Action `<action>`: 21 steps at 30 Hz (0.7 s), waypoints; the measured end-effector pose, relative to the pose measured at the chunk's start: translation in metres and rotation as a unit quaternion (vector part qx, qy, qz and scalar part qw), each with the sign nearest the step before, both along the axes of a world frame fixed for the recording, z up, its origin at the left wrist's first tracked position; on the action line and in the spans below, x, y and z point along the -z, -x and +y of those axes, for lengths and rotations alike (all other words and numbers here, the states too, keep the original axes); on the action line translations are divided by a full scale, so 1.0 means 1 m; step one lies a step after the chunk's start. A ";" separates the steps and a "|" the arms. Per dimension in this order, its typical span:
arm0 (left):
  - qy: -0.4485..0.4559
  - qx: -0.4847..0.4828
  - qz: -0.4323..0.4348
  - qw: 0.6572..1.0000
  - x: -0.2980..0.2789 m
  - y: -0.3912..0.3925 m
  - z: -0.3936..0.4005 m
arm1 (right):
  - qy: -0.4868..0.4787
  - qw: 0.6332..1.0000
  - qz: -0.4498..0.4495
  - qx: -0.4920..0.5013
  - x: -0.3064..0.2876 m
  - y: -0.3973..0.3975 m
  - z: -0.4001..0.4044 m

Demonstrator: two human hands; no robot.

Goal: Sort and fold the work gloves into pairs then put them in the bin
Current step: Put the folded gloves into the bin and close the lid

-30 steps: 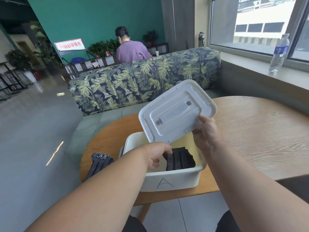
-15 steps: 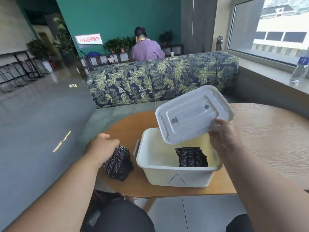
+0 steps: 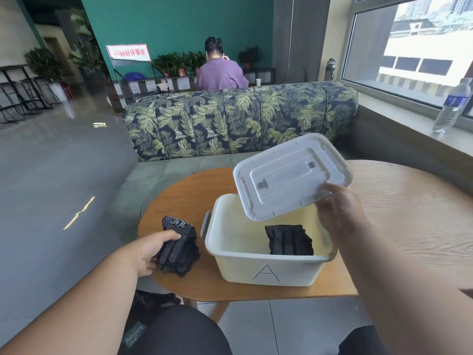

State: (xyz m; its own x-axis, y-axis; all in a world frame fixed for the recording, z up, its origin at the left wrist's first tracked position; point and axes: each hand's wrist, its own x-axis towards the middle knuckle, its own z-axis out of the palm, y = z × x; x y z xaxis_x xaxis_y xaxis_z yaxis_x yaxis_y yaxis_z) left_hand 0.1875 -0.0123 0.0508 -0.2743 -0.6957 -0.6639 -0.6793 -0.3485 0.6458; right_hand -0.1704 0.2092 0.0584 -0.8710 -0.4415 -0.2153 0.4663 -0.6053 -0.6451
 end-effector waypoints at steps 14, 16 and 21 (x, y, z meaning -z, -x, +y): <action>-0.015 0.088 -0.107 0.990 -0.007 0.003 -0.017 | -0.019 1.000 0.018 -0.012 -0.006 -0.007 0.005; -0.005 0.086 -0.104 0.991 -0.005 0.006 -0.014 | -0.031 0.999 0.026 -0.014 -0.006 -0.006 0.004; 0.028 0.069 -0.081 0.994 0.001 0.015 -0.005 | -0.073 0.994 0.074 -0.015 0.001 -0.004 0.008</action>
State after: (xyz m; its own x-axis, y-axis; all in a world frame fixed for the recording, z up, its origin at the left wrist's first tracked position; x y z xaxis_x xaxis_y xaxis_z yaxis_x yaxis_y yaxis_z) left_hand 0.1721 -0.0170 0.0500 -0.2626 -0.6961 -0.6682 -0.8149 -0.2109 0.5399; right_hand -0.1664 0.2176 0.0572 -0.8847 -0.4414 -0.1500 0.3766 -0.4869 -0.7881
